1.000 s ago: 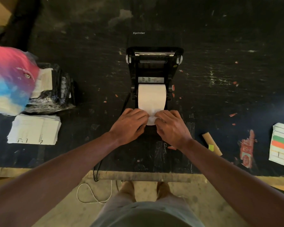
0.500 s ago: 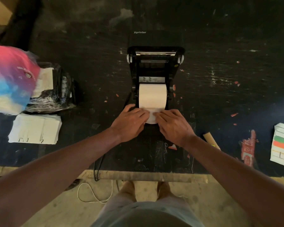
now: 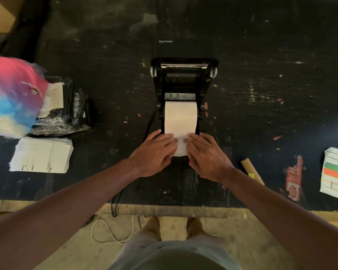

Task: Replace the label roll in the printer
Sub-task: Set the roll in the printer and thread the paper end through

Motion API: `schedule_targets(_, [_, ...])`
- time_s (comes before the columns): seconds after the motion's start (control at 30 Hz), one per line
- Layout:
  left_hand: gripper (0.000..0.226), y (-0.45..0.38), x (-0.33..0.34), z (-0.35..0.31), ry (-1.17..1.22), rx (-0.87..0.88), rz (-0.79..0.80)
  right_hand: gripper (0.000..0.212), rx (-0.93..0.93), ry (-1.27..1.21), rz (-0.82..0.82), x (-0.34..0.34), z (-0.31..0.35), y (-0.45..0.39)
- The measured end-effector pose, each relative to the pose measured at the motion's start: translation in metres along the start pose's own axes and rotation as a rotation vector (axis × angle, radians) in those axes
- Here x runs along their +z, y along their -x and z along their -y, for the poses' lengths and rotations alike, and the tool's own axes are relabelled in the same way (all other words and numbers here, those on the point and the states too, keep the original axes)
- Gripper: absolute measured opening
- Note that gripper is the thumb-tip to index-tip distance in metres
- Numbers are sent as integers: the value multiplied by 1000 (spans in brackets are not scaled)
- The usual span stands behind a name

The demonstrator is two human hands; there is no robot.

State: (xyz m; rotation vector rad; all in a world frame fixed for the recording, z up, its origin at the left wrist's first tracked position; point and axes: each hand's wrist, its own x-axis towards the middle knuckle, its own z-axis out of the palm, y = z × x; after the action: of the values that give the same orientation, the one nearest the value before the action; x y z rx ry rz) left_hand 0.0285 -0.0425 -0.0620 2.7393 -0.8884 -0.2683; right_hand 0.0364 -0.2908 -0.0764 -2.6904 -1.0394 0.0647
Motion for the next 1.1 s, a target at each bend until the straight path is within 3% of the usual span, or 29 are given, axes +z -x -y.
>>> schedule_targets(0.27, [9, 21, 7, -18, 51, -10, 8, 22, 2, -63, 11, 0, 15, 23])
schedule_targets(0.5, [27, 34, 8, -25, 81, -34, -14, 17, 18, -119, 37, -1, 23, 32])
schedule_targets(0.73, [14, 42, 0, -22, 202, -60, -43, 18, 6, -145, 82, -13, 25, 35])
schedule_targets(0.93, [19, 39, -26, 5, 227, -216, -192, 22, 114, -206, -76, -30, 13, 31])
schedule_targets(1.1, [48, 40, -15, 5, 87, -90, 29, 54, 44, -50, 205, -24, 14, 26])
